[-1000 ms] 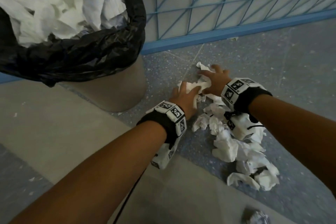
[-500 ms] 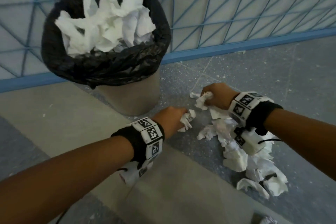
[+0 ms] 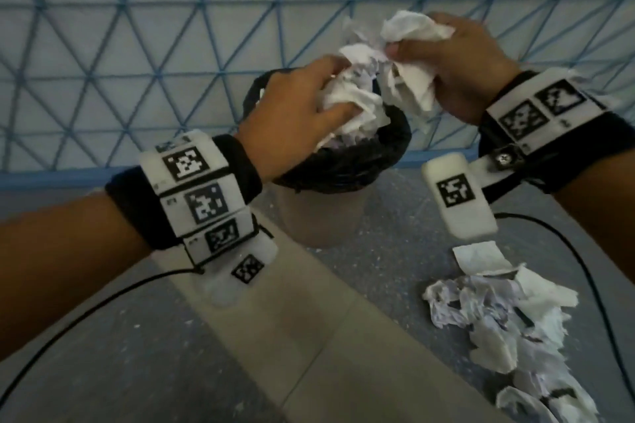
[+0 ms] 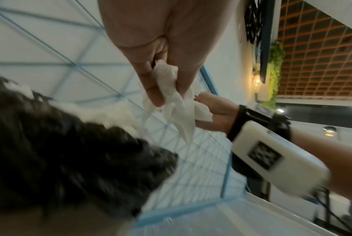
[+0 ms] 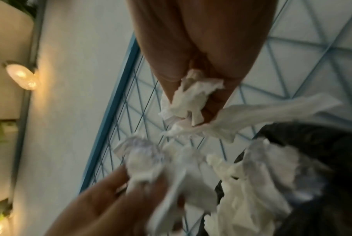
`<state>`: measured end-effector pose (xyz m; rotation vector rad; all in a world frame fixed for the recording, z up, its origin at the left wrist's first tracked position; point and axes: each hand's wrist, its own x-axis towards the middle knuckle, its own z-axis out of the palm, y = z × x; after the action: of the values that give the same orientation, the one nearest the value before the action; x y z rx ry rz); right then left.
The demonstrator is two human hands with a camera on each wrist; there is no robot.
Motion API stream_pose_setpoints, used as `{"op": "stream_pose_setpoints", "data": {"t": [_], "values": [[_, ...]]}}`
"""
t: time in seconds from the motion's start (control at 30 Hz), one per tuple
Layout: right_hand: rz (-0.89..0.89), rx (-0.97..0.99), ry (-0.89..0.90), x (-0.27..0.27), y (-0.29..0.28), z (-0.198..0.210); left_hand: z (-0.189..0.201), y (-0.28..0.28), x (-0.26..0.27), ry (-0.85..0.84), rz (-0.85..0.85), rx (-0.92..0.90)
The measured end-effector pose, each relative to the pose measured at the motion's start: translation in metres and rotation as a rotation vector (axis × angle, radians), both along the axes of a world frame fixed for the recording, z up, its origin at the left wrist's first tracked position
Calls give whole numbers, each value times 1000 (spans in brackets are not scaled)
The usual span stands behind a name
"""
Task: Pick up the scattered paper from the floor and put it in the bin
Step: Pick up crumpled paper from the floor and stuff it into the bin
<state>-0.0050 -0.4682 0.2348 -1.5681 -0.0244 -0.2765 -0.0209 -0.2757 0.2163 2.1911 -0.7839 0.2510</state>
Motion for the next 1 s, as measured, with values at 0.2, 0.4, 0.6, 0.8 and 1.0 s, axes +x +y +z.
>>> {"op": "stream_pose_setpoints", "data": {"t": [0.2,0.4,0.6,0.8,1.0], "values": [[-139,-793,155,36,44,-30,-11,10,59,37,210,288],[96,-1329,221,33,55,-39,-31,17,76,-5,174,648],[197,-1641,445,37,44,-26,-24,20,78,-38,43,458],[279,-1579,360,29,61,-34,-27,13,72,77,-77,785],[361,-1564,447,26,70,-36,-23,3,63,244,-124,993]]}}
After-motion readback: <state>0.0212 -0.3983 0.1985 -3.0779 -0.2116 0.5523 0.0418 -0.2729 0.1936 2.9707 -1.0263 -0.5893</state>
